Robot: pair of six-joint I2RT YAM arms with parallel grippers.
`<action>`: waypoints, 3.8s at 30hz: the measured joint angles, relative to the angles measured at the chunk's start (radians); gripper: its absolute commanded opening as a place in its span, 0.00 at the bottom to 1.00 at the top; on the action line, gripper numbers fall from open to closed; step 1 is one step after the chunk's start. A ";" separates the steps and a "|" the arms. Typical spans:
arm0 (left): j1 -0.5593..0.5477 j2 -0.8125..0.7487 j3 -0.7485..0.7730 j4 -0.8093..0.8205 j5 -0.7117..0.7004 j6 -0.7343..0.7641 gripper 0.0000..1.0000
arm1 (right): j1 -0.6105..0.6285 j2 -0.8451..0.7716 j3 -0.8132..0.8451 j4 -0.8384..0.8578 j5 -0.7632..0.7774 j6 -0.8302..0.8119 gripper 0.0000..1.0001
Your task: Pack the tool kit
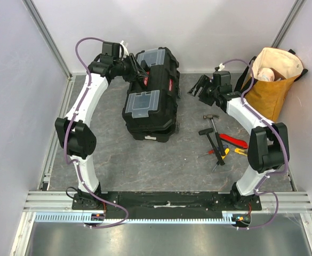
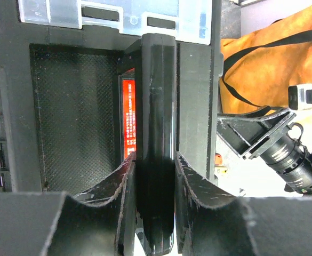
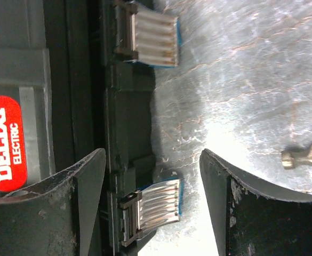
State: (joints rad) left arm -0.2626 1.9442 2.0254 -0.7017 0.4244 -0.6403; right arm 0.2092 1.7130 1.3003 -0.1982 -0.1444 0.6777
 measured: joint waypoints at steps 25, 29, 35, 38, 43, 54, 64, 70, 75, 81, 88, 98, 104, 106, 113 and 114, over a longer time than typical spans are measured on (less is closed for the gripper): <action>0.182 -0.008 0.018 -0.038 0.173 0.027 0.02 | 0.207 0.286 0.216 -0.071 0.035 -0.134 0.70; 0.236 -0.011 0.018 -0.066 0.226 0.054 0.02 | 0.215 0.311 0.251 -0.082 0.047 -0.119 0.67; 0.366 -0.013 0.029 -0.144 0.324 0.137 0.02 | 0.232 0.317 0.260 -0.086 0.098 -0.051 0.67; 0.456 -0.012 0.029 -0.189 0.367 0.174 0.02 | 0.232 0.315 0.255 -0.090 0.110 -0.012 0.65; 0.538 -0.011 0.029 -0.235 0.416 0.232 0.02 | 0.227 0.288 0.215 -0.090 0.139 0.035 0.63; 0.533 -0.001 -0.035 -0.291 0.417 0.306 0.02 | 0.212 0.198 0.142 -0.124 0.217 0.067 0.59; 0.551 0.009 -0.118 -0.177 0.431 0.320 0.02 | 0.143 0.126 0.143 -0.205 0.479 0.018 0.59; 0.589 0.010 -0.129 -0.126 0.424 0.333 0.14 | 0.077 0.126 0.095 -0.225 0.540 -0.013 0.63; 0.591 0.010 -0.129 -0.120 0.426 0.333 0.24 | 0.105 0.124 0.071 -0.209 0.480 -0.040 0.80; 0.591 0.010 -0.129 -0.120 0.426 0.333 0.34 | 0.128 0.077 0.064 -0.061 0.282 -0.127 0.94; 0.599 0.010 -0.129 -0.100 0.384 0.332 0.43 | 0.227 0.124 0.150 -0.013 0.159 -0.218 0.95; 0.611 0.010 -0.122 -0.093 0.332 0.332 0.52 | 0.273 0.294 0.230 -0.101 0.180 -0.235 0.77; 0.616 0.010 -0.121 -0.101 0.303 0.332 0.53 | 0.282 0.337 0.266 -0.157 0.230 -0.195 0.65; 0.622 0.010 -0.121 -0.104 0.276 0.336 0.54 | 0.288 0.338 0.268 -0.164 0.248 -0.176 0.62; 0.644 0.002 -0.161 -0.082 0.284 0.340 0.54 | 0.285 0.338 0.264 -0.173 0.289 -0.127 0.56; 0.644 -0.002 -0.182 -0.072 0.295 0.340 0.54 | 0.281 0.337 0.261 -0.174 0.295 -0.122 0.56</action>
State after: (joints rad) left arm 0.3817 1.9427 1.8435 -0.7734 0.7193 -0.3008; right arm 0.4904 2.0502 1.5612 -0.3717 0.1509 0.5556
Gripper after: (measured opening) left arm 0.536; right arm 0.573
